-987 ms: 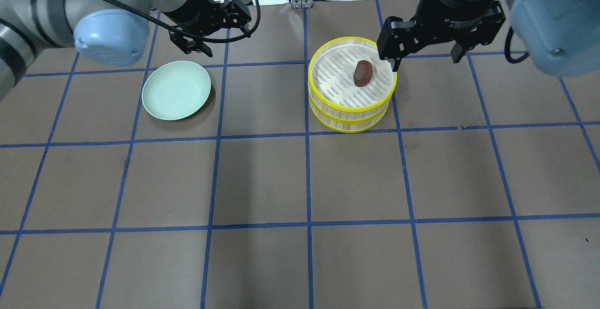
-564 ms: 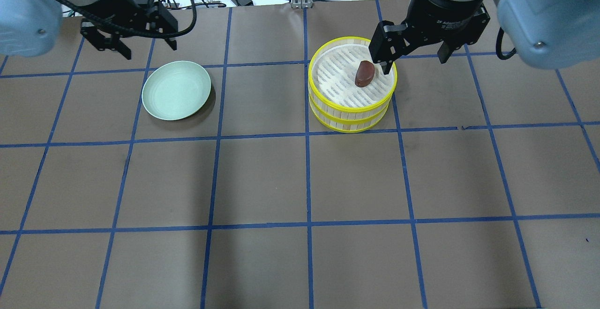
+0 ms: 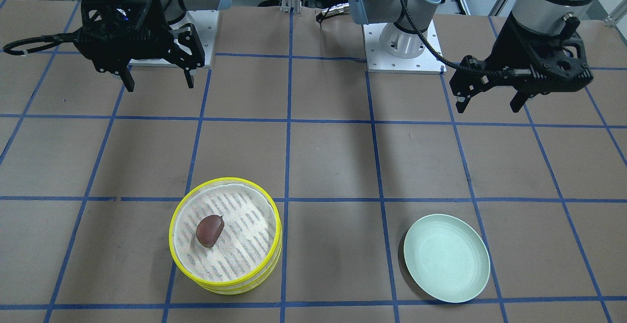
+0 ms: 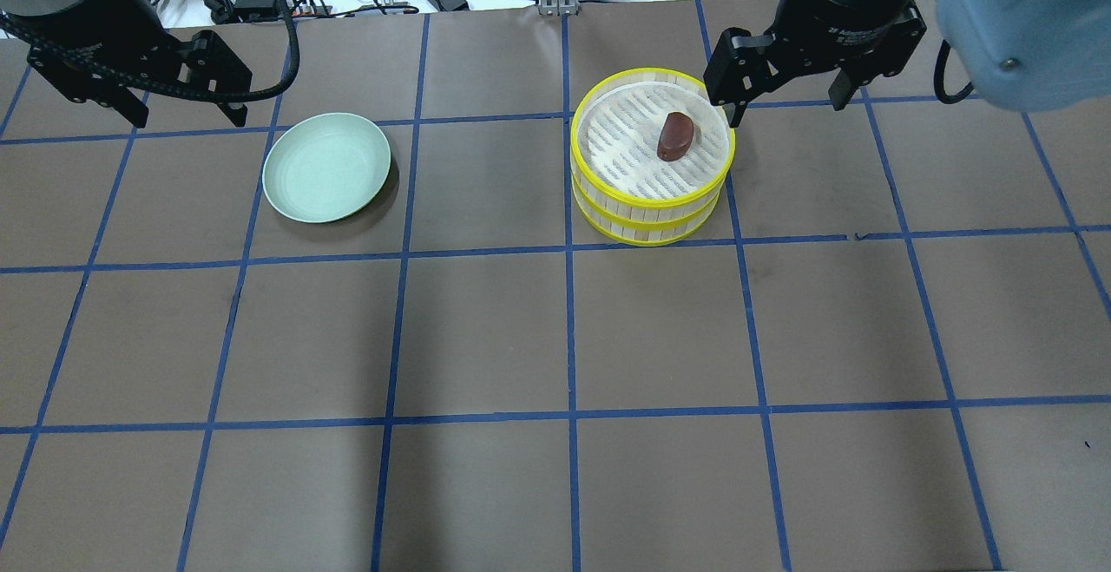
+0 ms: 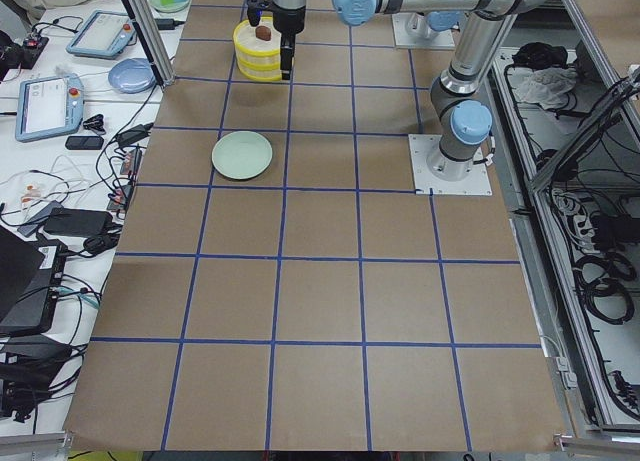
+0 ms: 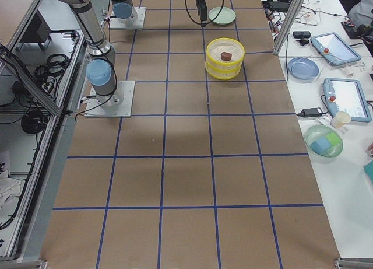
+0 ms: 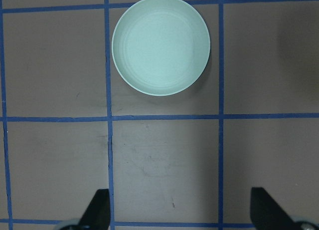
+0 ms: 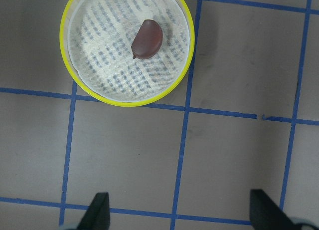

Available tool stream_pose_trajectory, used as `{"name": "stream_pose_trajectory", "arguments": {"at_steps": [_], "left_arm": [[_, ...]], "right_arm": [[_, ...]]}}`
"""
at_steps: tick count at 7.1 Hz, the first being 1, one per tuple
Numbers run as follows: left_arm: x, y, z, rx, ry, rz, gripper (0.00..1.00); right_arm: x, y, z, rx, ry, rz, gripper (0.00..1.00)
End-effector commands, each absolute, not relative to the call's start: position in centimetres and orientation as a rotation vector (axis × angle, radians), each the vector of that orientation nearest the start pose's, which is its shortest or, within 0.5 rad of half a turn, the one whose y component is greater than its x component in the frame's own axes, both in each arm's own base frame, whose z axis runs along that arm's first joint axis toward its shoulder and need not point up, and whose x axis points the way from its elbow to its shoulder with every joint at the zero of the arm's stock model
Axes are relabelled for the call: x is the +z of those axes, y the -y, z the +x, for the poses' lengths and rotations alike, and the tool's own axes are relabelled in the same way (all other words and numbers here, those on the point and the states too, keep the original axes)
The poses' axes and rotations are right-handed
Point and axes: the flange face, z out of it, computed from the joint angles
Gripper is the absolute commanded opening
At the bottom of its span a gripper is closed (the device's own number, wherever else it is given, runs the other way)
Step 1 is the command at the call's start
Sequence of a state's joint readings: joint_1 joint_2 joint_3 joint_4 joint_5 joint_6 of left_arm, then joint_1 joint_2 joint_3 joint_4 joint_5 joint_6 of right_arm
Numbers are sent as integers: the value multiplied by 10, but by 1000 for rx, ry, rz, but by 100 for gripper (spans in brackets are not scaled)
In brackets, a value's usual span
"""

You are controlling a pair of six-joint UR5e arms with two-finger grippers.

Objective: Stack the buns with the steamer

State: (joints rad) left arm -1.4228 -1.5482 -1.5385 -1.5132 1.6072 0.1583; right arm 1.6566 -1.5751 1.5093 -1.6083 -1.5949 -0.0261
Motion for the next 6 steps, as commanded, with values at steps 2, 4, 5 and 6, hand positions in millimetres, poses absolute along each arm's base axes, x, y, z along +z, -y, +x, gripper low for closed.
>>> {"name": "stream_pose_trajectory", "arguments": {"at_steps": [2,4,5,6], "left_arm": [[528,491,-84,-191,-3115,80,98],[526,489,-90,-190,-3109,116,99],[527,488,-90,-192,-3107,116,100],[526,488,-91,-197,-3117,117,100]], "right_arm": [[523,488,167,-161,-3159,-158,100],[523,488,168,-160,-3144,-151,100],[525,489,168,-184,-3141,-148,100],[526,489,166,-190,-3154,-148,100]]}}
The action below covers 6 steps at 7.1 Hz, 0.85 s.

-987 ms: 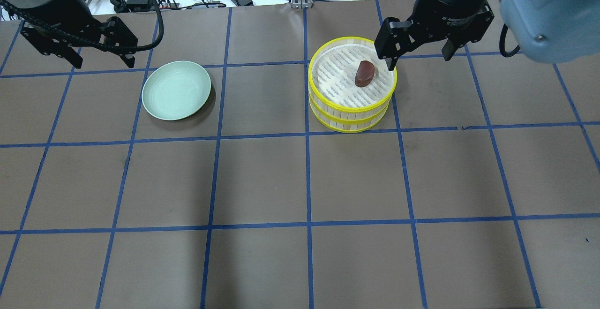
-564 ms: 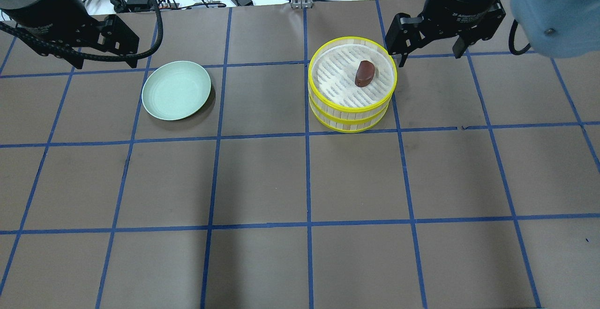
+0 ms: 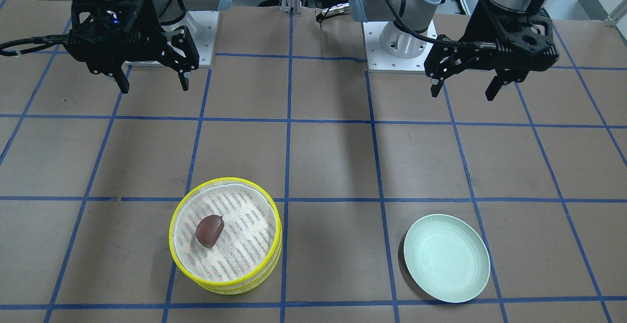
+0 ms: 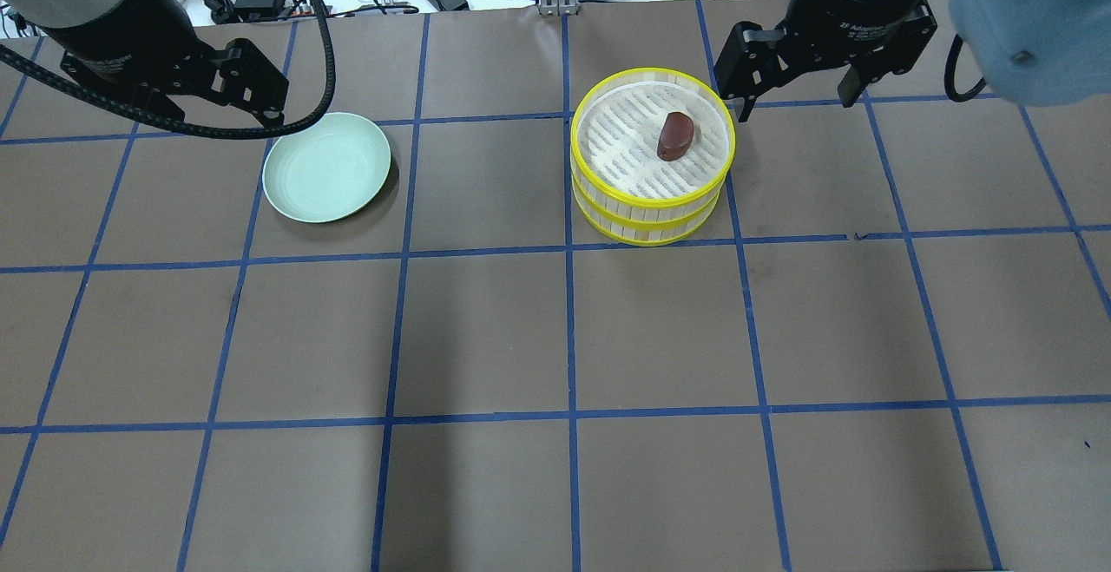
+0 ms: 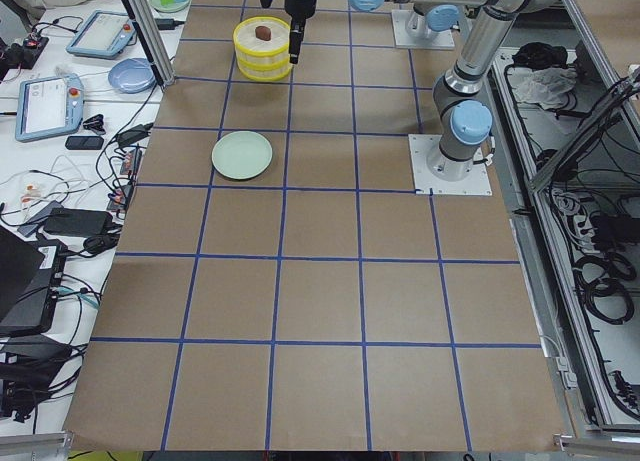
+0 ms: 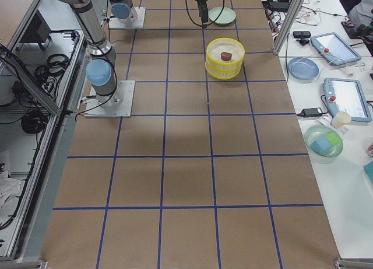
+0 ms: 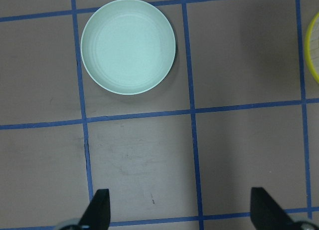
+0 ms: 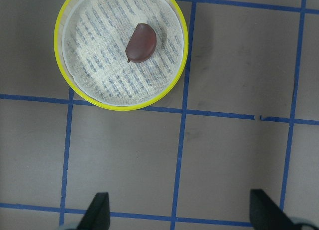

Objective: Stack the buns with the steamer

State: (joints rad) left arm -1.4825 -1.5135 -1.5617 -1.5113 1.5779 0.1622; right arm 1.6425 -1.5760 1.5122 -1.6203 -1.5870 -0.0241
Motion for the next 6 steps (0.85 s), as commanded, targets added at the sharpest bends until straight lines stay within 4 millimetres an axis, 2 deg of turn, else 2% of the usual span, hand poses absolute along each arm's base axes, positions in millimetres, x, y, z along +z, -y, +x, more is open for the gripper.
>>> {"name": "stream_pose_trajectory", "arguments": {"at_steps": [1,2,4,6], "left_arm": [[522,487,-90,-179,-3112,116,100],[516,485,-90,-162,-3113,116,100],[520,482,-89,-178,-3111,111,100],[519,482,-87,-173,-3110,104,100]], "right_arm": [[529,486,166,-200,-3153,-150,100],[529,487,166,-202,-3152,-148,100],[527,488,168,-198,-3140,-148,100],[533,489,164,-246,-3153,-130,100]]}}
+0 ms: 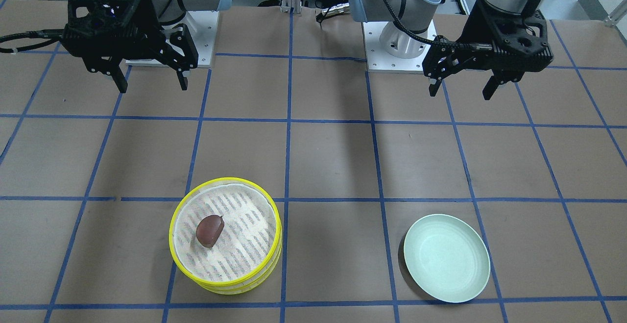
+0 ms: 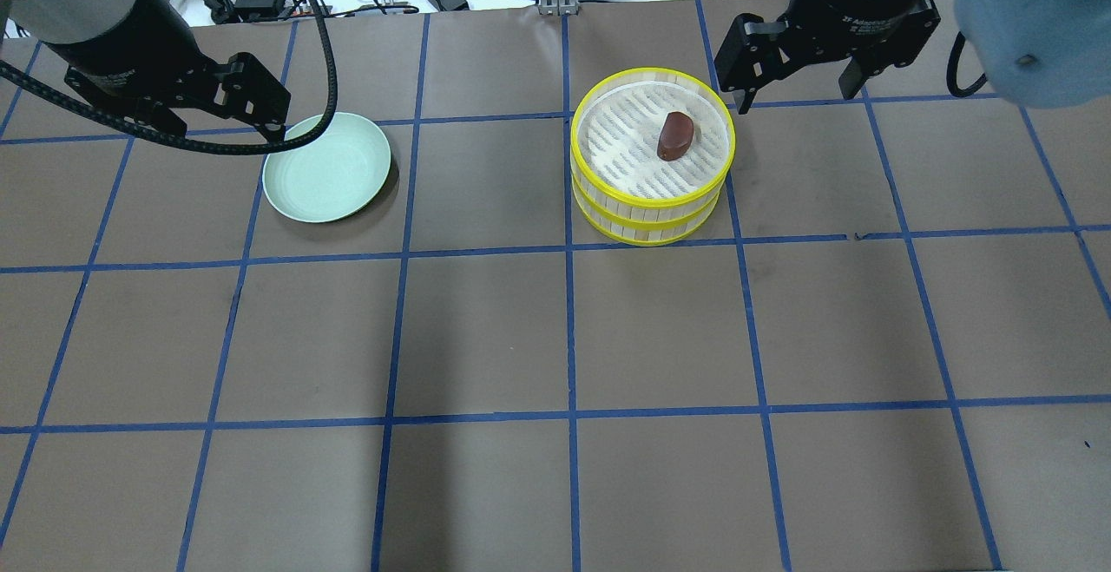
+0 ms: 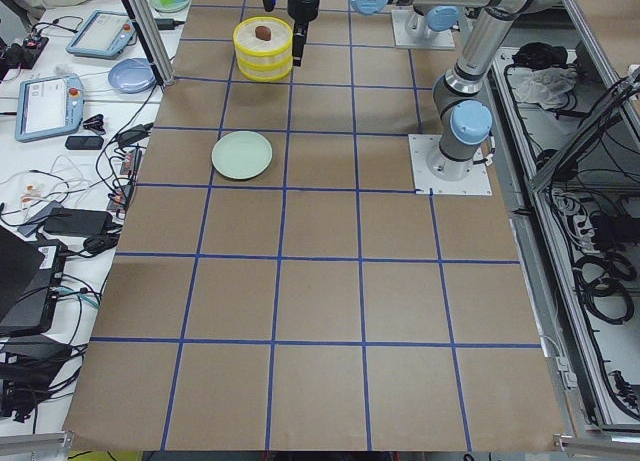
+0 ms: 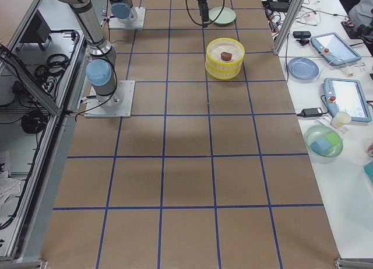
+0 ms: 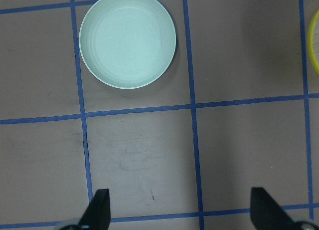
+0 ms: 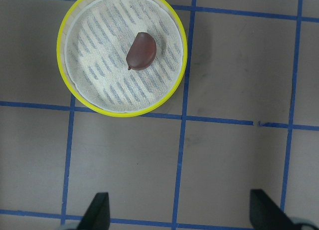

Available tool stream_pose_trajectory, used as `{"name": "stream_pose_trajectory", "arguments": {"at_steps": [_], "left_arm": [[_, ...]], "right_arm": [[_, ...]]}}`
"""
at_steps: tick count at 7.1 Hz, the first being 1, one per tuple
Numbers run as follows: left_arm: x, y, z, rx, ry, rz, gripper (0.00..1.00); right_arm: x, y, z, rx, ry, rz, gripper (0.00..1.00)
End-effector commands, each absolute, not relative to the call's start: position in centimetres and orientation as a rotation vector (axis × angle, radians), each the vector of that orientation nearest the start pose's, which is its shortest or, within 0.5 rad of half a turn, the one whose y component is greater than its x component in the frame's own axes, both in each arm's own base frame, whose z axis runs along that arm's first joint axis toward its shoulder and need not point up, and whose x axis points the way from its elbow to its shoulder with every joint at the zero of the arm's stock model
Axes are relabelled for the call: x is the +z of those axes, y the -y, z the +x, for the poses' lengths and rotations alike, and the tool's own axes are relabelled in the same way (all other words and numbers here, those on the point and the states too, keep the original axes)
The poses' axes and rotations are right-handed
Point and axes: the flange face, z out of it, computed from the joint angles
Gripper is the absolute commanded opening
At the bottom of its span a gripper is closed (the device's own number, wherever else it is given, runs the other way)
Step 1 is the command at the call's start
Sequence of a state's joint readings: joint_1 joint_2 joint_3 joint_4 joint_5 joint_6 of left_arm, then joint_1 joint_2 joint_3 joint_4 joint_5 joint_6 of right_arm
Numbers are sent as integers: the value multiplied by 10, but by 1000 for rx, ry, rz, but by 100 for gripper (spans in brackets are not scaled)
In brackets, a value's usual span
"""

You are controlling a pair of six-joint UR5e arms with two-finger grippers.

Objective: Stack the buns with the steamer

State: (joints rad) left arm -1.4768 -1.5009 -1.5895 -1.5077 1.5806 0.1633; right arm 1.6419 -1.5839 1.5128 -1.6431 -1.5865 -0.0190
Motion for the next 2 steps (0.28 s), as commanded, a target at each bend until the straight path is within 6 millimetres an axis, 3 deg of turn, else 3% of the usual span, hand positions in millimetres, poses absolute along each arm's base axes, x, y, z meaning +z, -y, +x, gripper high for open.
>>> {"name": "stream_pose_trajectory", "arguments": {"at_steps": [1,2], "left_arm": [[519,482,-88,-174,-3113,109,100],[517,485,-87,-175,-3117,107,100]], "right_arm": [[532,487,166,-239,-3151,-135,100],[532,488,167,-241,-3148,-135,100]]}}
